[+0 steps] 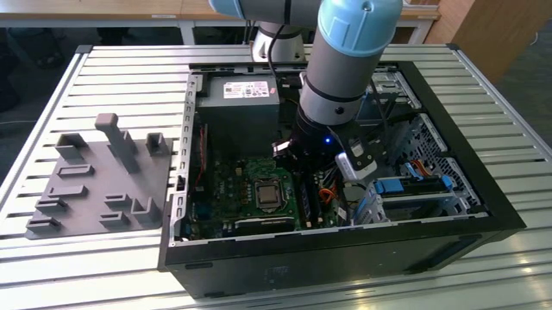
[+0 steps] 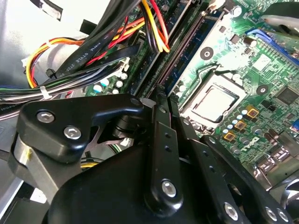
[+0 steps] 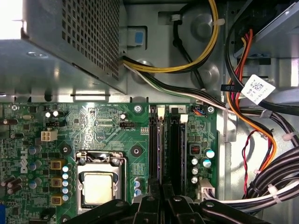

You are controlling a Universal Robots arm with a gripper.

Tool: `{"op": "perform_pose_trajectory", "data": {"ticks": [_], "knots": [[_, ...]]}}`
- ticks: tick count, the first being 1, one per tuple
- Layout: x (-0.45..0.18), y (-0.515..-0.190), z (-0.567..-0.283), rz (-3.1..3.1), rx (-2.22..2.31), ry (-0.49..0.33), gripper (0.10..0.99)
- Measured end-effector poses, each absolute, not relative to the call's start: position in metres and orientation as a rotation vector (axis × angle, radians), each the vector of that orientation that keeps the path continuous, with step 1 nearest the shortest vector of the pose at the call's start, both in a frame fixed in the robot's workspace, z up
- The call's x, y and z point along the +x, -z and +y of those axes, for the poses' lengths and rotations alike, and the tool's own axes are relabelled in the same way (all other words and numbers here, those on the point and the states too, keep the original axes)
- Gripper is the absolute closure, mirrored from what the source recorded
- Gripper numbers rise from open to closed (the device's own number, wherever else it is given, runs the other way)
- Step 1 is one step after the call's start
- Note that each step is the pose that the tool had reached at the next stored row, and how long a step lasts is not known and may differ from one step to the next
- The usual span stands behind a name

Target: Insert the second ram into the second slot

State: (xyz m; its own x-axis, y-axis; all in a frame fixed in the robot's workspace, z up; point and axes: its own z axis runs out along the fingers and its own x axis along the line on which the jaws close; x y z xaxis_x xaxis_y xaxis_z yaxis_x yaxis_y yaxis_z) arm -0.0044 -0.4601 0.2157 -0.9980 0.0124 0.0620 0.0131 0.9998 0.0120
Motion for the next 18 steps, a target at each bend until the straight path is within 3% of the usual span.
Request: {"op": "perform_pose_trajectory", "data": {"ticks": [18], "knots": [[-0.0043, -0.2142, -0.4600, -3.079, -0.022, 0.019, 0.949]]}}
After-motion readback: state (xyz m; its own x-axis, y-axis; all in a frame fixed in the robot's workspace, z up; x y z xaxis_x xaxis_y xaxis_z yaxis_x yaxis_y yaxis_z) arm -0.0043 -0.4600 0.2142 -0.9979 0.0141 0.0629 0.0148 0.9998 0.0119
